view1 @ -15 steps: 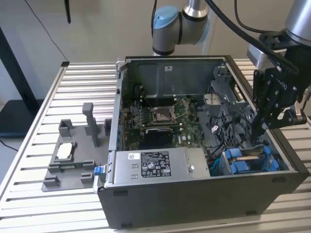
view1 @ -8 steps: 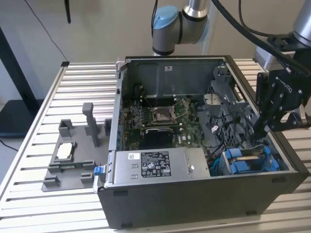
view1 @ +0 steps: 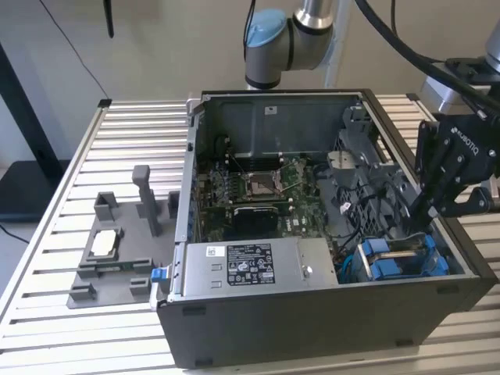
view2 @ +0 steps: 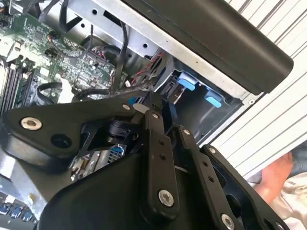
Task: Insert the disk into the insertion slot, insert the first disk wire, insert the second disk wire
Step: 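Insert the first disk wire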
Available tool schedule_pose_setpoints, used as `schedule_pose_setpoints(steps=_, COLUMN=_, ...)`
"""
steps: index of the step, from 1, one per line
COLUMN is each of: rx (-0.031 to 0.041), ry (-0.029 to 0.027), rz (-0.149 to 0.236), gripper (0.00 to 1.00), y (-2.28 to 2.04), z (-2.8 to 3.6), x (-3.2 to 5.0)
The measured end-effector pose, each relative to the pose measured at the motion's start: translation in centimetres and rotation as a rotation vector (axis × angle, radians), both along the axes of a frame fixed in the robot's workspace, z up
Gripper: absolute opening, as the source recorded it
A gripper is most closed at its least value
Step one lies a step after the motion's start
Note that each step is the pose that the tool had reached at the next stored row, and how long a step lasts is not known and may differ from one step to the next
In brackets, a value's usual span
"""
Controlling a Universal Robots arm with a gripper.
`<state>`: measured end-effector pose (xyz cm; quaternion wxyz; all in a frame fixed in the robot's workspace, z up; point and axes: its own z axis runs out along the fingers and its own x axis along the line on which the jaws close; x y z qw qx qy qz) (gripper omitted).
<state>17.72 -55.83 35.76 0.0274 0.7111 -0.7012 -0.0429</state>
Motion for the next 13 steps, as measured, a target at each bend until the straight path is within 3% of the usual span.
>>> schedule_pose_setpoints(steps=8, rx=-0.0004, ry=0.0012, rz=0.065, gripper=0.19, y=0.0, z=-0.77, x=0.24)
schedule_pose_setpoints(steps=13, rx=-0.0003, ry=0.0014, rz=0.066, gripper=0.19, y=-0.01, z=-0.83, x=0.24)
